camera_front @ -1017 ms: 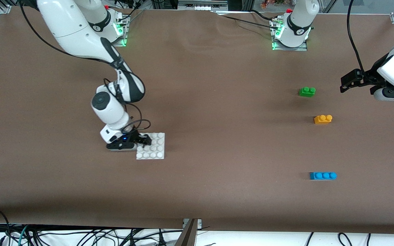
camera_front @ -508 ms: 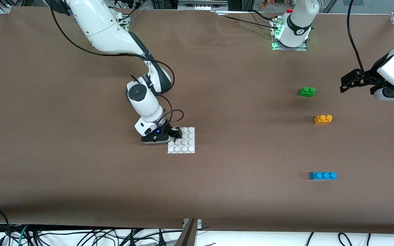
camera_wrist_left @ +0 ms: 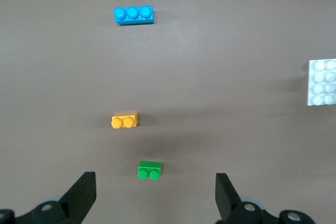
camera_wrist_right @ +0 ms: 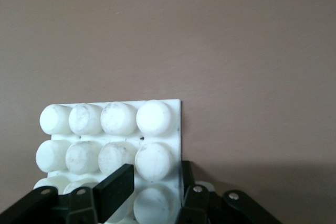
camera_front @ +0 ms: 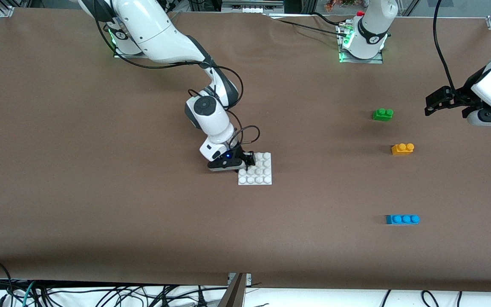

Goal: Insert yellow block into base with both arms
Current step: 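Slide the white base plate toward the table middle with the right gripper, then release the plate with the right gripper while the left gripper reaches the yellow brick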

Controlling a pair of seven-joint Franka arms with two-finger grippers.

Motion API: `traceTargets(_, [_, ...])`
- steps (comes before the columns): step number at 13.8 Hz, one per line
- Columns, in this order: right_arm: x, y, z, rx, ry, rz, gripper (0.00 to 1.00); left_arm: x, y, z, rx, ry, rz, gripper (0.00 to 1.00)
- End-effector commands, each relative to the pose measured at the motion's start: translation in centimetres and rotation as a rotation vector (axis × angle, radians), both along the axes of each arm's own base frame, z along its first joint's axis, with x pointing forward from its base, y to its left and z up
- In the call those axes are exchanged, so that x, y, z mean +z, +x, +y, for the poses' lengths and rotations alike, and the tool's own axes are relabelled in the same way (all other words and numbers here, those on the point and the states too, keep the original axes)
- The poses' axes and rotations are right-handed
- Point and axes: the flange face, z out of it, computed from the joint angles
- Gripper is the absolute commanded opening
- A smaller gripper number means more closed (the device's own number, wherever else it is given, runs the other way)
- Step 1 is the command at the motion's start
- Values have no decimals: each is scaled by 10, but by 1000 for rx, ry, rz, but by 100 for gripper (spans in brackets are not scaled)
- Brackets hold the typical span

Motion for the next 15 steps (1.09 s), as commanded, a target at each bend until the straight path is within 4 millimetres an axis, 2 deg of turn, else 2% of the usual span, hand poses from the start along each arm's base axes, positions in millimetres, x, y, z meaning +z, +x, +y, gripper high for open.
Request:
traceTargets(1, [-31,-20,33,-15,20,30,44,5,-4,5,-5,-27,3,100])
traceTargets(5, [-21,-11,34,-35,41,17,45,5,-4,5,-4,-27,3,100])
traceTargets(8, [-9,5,27,-52,56,-1,67,5,-4,5,-5,-27,3,100])
traceTargets(11, [5,21,22,-70,59,2,73,5,-3,12,12,-58,1,100])
traceTargets(13, [26,37,18,-79,26,37,74,5,-3,13,12,-57,1,100])
traceTargets(14, [44,50,10,-93,11,58,94,5,-3,12,12,-58,1,100])
traceTargets(15, [72,67,-10,-111,1,70,100,5,-3,12,12,-58,1,100])
